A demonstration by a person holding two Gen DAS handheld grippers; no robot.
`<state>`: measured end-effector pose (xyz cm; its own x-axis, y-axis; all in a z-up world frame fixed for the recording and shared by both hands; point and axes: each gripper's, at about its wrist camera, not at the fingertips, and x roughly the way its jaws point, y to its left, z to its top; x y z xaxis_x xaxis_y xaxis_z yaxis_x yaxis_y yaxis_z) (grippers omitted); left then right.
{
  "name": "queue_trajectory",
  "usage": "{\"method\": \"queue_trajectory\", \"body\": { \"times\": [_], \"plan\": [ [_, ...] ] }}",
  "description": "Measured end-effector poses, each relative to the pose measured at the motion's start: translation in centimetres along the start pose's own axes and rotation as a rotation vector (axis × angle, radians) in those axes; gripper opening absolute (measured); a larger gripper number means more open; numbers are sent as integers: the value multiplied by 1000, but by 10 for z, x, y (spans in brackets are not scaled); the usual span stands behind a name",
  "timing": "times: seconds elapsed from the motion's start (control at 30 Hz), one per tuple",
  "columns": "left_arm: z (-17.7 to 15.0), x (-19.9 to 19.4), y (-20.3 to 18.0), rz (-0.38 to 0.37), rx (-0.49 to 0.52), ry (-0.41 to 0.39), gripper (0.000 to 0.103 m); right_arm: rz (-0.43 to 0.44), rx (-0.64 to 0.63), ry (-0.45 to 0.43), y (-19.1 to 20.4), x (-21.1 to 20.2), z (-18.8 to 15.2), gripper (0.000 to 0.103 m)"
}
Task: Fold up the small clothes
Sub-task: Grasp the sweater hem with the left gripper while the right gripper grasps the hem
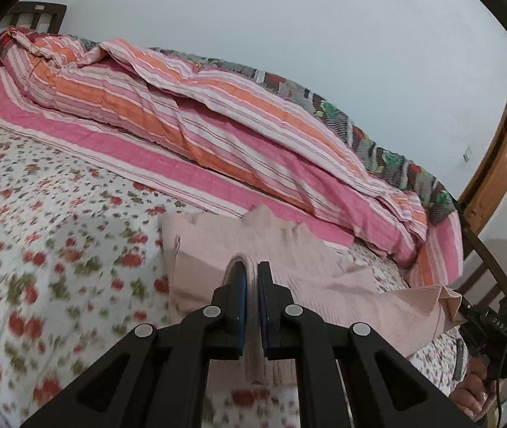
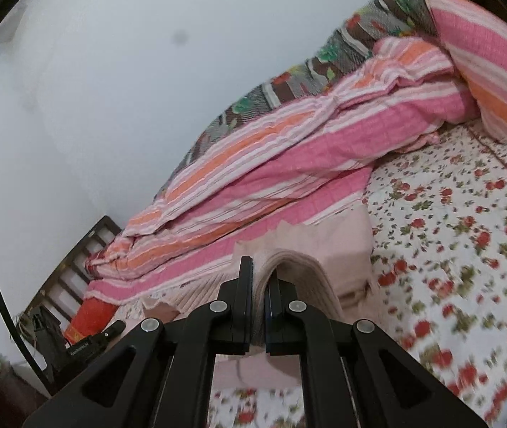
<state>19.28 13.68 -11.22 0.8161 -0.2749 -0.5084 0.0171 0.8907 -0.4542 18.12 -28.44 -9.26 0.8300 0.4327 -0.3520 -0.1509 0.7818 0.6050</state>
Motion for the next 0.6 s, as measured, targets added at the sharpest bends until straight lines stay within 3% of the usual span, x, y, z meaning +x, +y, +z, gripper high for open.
{"method": "queue_trajectory", "body": {
  "times": [0.3,0.6],
  "plan": [
    [27,69,0,60,0,28,7,-66,75,125,-41,91,23,5],
    [40,125,2,136,-20,64,7,-114,99,185,-60,149,33,6]
  ]
}}
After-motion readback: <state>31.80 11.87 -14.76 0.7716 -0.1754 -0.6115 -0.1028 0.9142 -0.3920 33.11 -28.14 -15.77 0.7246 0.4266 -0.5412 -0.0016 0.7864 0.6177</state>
